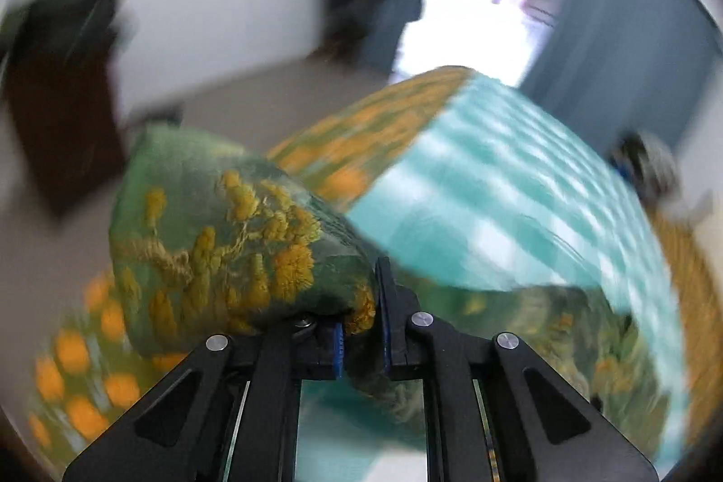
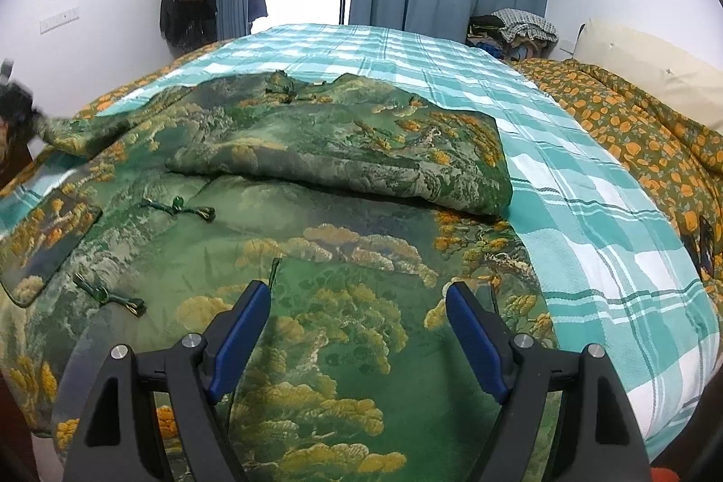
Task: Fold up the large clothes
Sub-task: 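Grasp the spread sleeve cuff with the left tool and lift it, then fold the sleeve and jacket side across the body with the left tool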
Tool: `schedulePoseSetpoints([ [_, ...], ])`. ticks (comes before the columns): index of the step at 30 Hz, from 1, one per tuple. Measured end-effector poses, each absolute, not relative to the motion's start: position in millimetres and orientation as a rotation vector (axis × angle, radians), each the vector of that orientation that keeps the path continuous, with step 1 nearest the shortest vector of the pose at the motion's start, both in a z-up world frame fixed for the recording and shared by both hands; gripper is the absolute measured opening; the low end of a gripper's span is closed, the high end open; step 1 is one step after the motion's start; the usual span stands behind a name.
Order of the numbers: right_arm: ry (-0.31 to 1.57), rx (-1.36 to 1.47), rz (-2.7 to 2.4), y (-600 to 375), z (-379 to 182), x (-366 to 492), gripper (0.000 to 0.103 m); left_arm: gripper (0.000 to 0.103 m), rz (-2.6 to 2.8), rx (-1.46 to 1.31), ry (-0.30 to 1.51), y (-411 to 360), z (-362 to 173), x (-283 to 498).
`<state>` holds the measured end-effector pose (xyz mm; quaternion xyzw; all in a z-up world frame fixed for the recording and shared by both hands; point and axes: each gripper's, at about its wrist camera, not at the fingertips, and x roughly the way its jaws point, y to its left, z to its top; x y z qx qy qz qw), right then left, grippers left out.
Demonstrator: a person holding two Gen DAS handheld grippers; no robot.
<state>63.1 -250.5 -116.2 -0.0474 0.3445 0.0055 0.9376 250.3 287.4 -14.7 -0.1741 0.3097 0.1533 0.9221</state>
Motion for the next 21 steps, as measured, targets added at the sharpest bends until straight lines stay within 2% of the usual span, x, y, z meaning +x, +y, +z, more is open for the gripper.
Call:
schedulePoseSetpoints([
  [3,0.691,-0.076,0.014,-254.7,-111.9,61.8,0.082,0.010,0.156,-0.103,0.576,196.3,38.2,266.0],
  [6,0.674,-0.057,0.007,-260.2,-107.0,59.6,0.082,0.010,0.022,0.078,0.550,114.3,56.5,272.1],
  [9,0.662,-0.039,-0.001,-266.5,-103.6,57.3,0.082,0.010,-0.096,0.242,0.558,33.4,45.5,275.6],
  [13,0.653,-0.028,-0.015,-274.3,-101.2,55.0,0.082,0.011,-0.210,0.378,0.652,-44.1,-4.7,278.4],
  [14,0.652,-0.024,-0.018,-276.6,-100.6,54.2,0.082,0.017,-0.226,0.388,0.693,-56.0,-19.1,275.1],
  [16,0.651,-0.020,-0.023,-279.8,-100.3,53.8,0.082,0.035,-0.239,0.390,0.786,-74.5,-51.4,273.3],
  [17,0.651,-0.018,-0.025,-281.1,-99.9,53.5,0.082,0.056,-0.241,0.386,0.820,-78.9,-62.5,269.3],
  [18,0.650,-0.014,-0.028,-282.6,-99.5,53.2,0.082,0.068,-0.250,0.376,0.852,-81.8,-75.5,263.0],
  [21,0.646,-0.008,-0.034,-287.4,-98.4,51.9,0.082,0.074,-0.271,0.370,0.880,-79.1,-85.7,241.2],
])
